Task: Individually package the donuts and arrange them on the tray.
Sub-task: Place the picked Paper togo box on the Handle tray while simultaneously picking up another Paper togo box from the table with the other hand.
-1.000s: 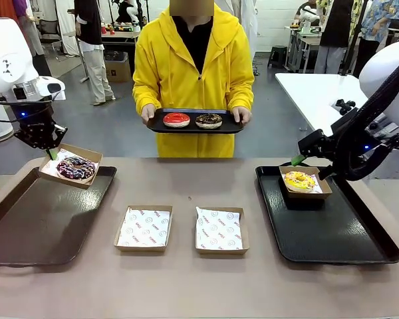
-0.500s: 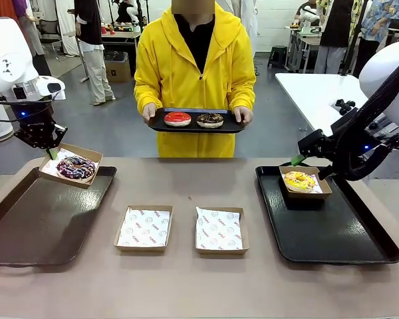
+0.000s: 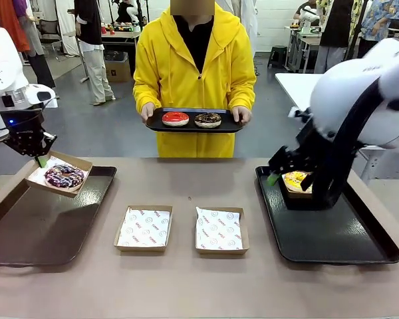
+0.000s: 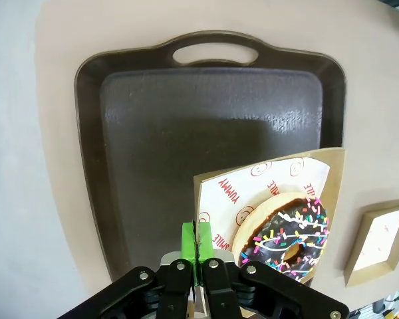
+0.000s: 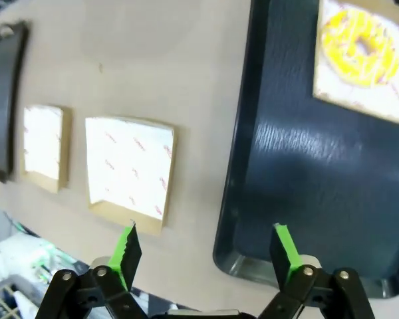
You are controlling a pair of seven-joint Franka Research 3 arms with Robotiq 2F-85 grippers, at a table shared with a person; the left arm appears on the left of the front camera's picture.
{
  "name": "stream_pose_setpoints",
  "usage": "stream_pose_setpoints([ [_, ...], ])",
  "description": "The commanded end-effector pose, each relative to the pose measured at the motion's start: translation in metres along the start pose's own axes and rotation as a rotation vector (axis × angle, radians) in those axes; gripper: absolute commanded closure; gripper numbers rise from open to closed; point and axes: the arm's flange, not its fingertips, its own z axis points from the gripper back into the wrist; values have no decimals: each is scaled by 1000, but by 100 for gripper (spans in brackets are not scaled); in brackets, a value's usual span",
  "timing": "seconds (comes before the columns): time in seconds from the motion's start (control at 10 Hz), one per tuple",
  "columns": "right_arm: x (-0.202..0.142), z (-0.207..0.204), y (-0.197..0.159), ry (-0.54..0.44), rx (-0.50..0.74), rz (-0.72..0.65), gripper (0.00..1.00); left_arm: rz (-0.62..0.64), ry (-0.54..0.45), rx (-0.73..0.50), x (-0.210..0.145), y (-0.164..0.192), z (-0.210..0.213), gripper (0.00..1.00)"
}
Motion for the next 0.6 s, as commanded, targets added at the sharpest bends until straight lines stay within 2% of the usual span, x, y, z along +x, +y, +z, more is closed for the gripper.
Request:
stream_pose_setpoints([
  [0.0,-19,-12,28,72,-126,16,0,-28,-11,15,-11,6,-9,99],
  [0.3,-28,-52,56,109,-225,-6,0,-31,-2,19,-6,11,-27,99],
  [0.5,-25,-68,61,90,-212,-39,0,-16,17,8,-7,5,-22,99],
])
